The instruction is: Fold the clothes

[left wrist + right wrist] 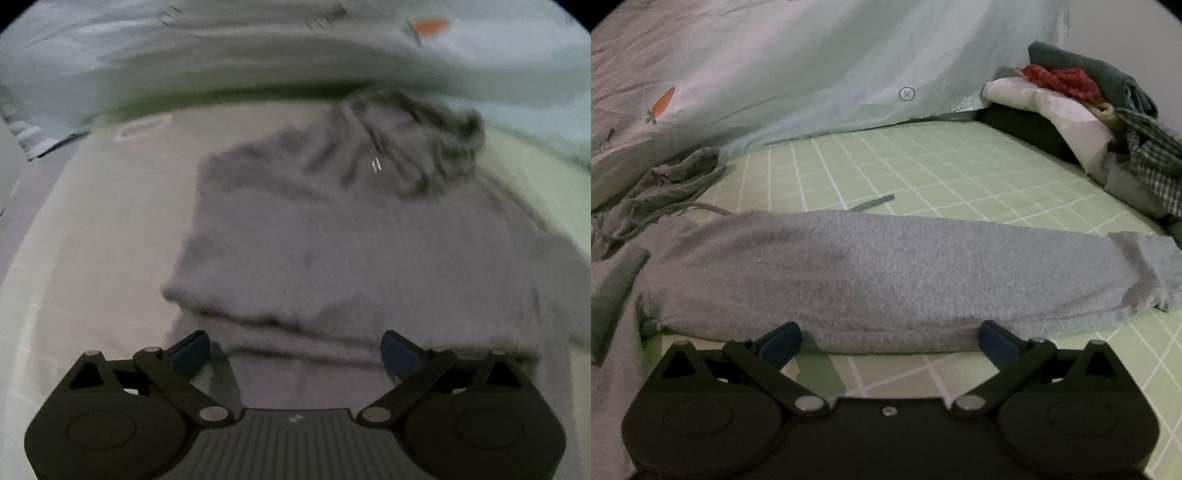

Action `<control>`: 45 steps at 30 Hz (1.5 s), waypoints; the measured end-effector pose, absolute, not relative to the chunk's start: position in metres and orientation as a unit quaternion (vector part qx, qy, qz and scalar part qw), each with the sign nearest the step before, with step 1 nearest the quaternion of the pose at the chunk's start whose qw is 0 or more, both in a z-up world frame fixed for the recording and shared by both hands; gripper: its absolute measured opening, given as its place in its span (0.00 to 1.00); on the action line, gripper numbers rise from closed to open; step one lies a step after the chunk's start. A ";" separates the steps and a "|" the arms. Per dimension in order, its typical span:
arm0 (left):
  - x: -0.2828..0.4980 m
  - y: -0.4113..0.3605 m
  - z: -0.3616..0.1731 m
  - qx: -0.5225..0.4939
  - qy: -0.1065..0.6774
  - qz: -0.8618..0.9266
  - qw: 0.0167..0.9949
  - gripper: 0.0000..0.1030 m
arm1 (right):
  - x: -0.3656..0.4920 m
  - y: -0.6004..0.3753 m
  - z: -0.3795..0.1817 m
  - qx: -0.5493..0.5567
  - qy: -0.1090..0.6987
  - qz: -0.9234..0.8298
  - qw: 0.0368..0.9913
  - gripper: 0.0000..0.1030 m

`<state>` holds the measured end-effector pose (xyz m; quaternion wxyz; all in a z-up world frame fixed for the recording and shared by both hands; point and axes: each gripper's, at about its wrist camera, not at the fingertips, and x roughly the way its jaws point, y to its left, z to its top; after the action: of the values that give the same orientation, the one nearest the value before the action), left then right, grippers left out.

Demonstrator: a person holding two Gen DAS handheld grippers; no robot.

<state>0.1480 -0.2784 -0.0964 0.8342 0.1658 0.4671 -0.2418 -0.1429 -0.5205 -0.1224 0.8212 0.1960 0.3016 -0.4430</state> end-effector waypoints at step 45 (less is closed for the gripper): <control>0.143 -0.265 -0.109 0.140 0.464 -0.249 0.838 1.00 | -0.182 -0.600 -0.070 0.289 0.193 -0.475 0.809 0.08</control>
<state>0.1430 -0.2655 -0.1093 0.8384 0.1395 0.4640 -0.2494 -0.1823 -0.6004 -0.0697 0.8085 0.2885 0.1932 -0.4751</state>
